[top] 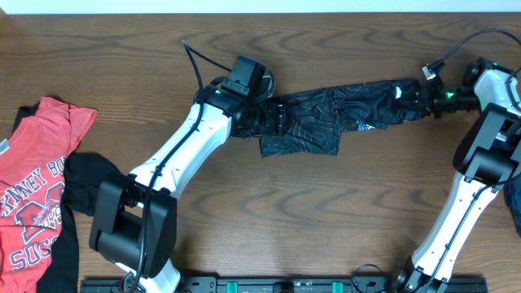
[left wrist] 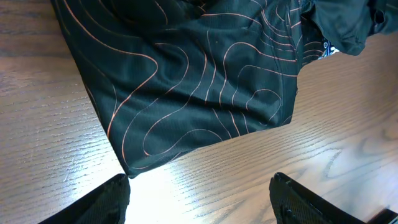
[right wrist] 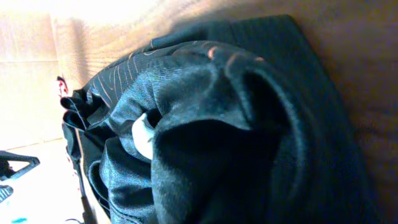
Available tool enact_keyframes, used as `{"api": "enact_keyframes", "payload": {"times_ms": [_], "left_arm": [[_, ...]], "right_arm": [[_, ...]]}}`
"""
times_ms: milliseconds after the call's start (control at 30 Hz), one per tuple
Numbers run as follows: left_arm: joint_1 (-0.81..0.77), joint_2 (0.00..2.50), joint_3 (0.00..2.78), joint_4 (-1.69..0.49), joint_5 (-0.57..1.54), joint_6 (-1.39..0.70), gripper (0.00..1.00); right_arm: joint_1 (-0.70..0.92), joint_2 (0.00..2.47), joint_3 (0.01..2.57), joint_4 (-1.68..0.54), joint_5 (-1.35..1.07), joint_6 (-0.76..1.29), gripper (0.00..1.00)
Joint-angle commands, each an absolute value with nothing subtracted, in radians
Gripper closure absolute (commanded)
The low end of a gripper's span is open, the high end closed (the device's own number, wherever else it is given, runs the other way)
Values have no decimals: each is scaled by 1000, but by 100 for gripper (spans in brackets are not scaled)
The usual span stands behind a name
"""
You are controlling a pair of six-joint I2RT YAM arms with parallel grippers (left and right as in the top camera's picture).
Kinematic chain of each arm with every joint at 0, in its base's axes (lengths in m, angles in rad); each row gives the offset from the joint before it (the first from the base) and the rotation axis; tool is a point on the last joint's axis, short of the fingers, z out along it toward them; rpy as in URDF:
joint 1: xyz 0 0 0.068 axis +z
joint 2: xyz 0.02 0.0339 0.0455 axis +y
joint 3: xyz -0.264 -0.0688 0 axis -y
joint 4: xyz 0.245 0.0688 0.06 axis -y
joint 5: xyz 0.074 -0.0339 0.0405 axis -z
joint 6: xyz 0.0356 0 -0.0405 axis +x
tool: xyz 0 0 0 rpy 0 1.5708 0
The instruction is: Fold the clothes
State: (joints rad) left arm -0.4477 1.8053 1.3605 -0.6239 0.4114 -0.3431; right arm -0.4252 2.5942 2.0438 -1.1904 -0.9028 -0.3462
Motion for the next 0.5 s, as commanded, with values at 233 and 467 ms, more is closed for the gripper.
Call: {"api": "enact_keyframes", "payload": {"times_ms": [233, 467], "left_arm": [[-442, 1789, 1380, -619, 319, -352, 20], [-409, 1789, 1381, -617, 320, -357, 18]], "right_arm": [[-520, 2663, 2271, -1385, -605, -330, 99], [-525, 2663, 2487, -1536, -583, -325, 99]]}}
